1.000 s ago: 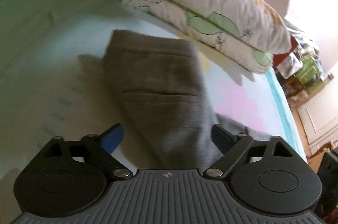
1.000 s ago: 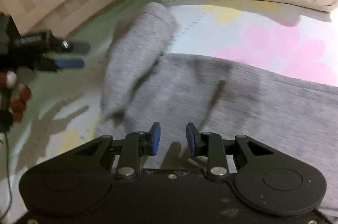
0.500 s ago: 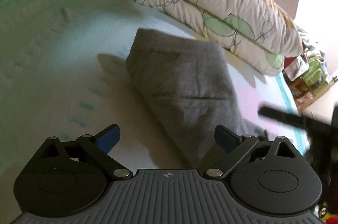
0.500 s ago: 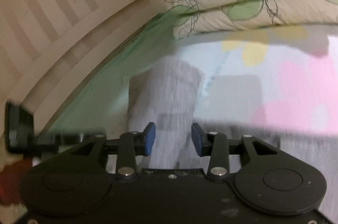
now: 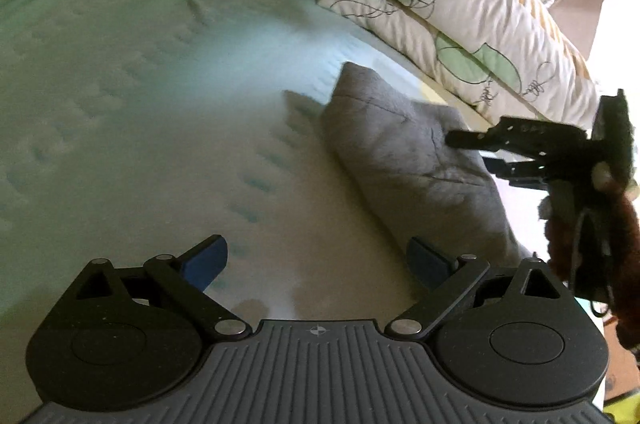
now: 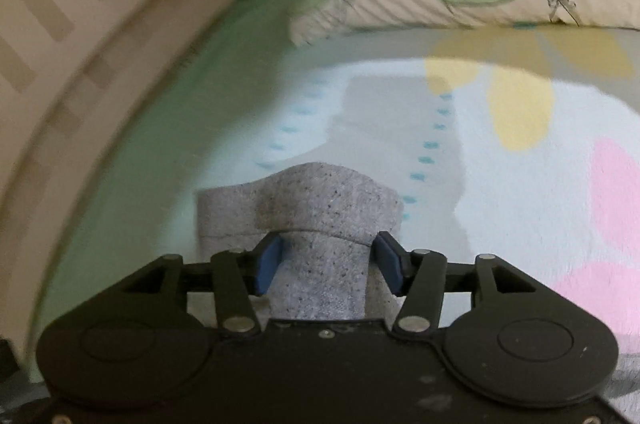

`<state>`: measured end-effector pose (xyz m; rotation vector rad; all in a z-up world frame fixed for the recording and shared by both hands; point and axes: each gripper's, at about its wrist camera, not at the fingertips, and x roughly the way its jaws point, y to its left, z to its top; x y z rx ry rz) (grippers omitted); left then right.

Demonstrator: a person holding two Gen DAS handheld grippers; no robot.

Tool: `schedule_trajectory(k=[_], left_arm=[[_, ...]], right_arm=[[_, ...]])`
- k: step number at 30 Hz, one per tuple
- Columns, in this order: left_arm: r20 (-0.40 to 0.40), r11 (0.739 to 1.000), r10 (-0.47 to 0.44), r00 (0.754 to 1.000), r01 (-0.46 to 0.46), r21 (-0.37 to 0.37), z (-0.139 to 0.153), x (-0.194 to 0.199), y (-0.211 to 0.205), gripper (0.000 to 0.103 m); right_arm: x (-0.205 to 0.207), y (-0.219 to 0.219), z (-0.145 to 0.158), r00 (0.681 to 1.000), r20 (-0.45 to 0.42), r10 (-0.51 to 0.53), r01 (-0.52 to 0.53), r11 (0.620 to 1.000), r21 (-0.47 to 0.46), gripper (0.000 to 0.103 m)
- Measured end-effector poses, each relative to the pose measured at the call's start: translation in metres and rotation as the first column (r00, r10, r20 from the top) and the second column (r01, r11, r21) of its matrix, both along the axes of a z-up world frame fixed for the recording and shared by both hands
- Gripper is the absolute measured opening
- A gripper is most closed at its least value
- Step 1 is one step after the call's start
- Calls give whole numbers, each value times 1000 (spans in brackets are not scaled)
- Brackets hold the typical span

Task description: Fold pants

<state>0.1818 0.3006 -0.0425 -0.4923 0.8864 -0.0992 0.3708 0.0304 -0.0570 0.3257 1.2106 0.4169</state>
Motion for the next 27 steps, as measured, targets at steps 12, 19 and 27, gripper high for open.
schedule_trajectory(k=[12,19,27], left_arm=[[-10,1000,0,1000,0,-1,0,-4,6,97],[2,999,1,1000,-1,-34,5,5,-13,97],[49,993,-104,993,106,-59,17,24,-79,97]], right_arm=[[-13,-27,-36,992,-96,-78,94,979,180,58],[-45,-28,37,993,121,1,-31,968,248,38],[-92,-94,122,963,257,-85,-2,947,321,35]])
